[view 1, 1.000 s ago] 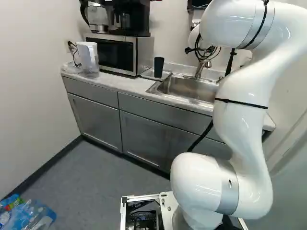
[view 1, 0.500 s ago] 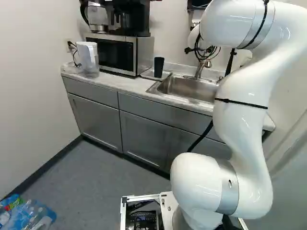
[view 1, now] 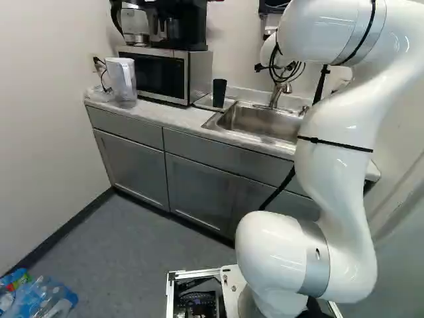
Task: Rinse the cup and place it in the tray
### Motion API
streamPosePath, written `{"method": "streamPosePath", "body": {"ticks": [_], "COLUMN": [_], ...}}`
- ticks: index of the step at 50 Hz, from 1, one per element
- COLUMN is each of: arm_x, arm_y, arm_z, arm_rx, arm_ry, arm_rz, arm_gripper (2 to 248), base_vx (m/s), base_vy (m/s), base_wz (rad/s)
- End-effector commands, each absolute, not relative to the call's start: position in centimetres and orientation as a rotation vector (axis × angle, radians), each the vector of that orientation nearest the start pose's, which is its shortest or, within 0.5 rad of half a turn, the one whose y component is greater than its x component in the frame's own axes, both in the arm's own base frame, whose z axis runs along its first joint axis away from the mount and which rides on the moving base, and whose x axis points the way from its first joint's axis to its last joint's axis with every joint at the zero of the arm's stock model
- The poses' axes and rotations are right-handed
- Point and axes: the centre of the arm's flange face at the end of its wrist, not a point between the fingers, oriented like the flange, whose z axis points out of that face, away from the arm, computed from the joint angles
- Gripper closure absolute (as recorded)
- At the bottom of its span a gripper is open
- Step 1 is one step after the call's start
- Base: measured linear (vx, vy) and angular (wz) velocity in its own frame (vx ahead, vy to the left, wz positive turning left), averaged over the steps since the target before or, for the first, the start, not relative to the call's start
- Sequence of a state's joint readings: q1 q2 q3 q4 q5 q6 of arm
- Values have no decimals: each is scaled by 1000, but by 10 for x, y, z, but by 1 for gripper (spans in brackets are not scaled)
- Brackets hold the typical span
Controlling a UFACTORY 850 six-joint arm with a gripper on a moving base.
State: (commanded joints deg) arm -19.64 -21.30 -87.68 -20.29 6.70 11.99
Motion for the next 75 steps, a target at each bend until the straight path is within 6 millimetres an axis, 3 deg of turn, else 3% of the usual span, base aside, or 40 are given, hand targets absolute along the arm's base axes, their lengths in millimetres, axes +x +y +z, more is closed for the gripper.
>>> {"method": "streamPosePath", "body": {"ticks": [75], "arm_x": [547], "arm_y": [-153], "arm_z": [676], "arm_rx": [-2723], "arm_ry": [149], "arm_rz": [-1942], "arm_gripper": [3], "base_vx": [0], "base_vy": [0], "base_wz": [0]}}
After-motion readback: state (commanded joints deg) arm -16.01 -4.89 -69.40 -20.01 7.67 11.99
